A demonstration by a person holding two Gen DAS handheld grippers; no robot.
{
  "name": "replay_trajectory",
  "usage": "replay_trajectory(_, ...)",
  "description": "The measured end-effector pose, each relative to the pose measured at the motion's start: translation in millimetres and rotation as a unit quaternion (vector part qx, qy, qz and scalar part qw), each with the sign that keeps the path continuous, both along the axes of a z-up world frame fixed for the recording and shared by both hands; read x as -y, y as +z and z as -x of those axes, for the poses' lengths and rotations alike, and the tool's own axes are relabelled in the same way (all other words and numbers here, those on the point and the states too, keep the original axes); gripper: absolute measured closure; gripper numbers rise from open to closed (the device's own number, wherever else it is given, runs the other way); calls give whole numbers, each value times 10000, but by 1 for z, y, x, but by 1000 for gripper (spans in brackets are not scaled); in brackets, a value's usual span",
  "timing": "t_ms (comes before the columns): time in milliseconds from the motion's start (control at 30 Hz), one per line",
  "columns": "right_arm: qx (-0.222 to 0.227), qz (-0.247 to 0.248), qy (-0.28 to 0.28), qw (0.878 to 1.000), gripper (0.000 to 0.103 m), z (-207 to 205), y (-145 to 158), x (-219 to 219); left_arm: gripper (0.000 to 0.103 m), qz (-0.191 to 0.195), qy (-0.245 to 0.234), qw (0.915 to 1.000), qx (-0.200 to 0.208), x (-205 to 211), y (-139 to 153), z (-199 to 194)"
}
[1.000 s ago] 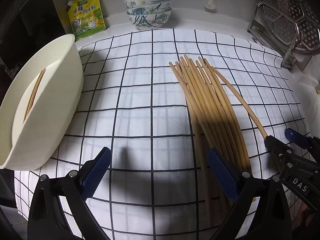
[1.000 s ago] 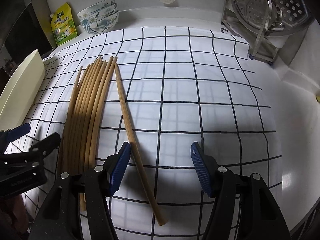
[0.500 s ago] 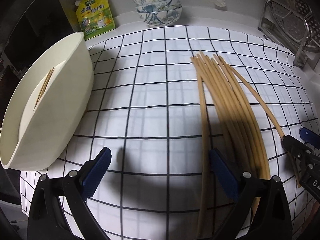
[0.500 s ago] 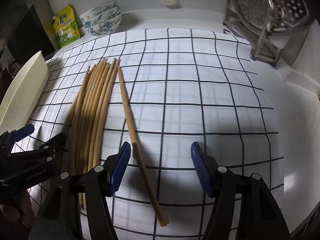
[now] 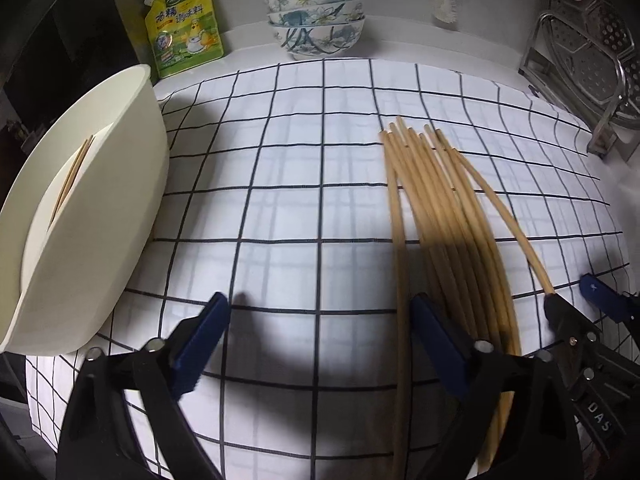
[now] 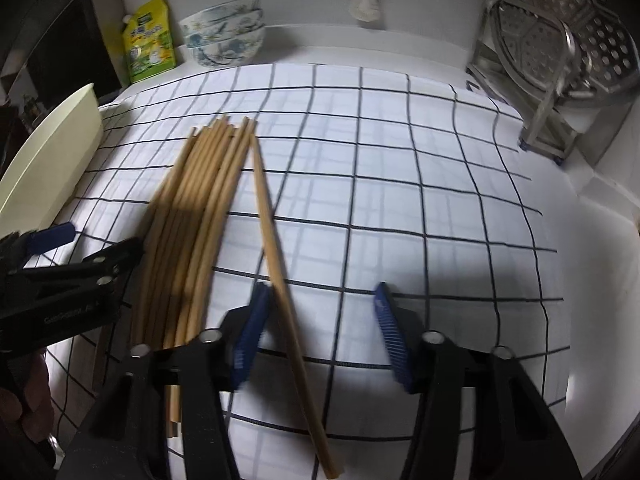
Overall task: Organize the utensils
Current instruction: 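Close the left tool on a chopstick while the right tool grasps another, then carry both held chopsticks with both tools over the white dish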
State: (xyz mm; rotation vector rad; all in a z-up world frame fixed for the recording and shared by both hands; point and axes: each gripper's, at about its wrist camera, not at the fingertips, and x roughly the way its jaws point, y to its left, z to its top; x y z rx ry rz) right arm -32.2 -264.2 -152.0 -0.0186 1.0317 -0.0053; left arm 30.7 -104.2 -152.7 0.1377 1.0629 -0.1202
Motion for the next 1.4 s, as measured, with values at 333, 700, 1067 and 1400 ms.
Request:
replay_trajectory(333,-14,-182,404,9990,97,-2,1,-14,95,266,-327,9990,-137,14,6,2)
replay_trajectory(700,64,-749,-1,9972,97,6,24,-3,96,421,-370,9984,-65,-6,34,3)
replay_trajectory(1067,457,-873,386,9944,97,-11,78,-56,96,424,-81,9970,636,-70,99,0)
replay_trajectory(1400,684,-1126,1214,9838,97,-53,103,-158,96,86,586,9944,879,-164,119,-12)
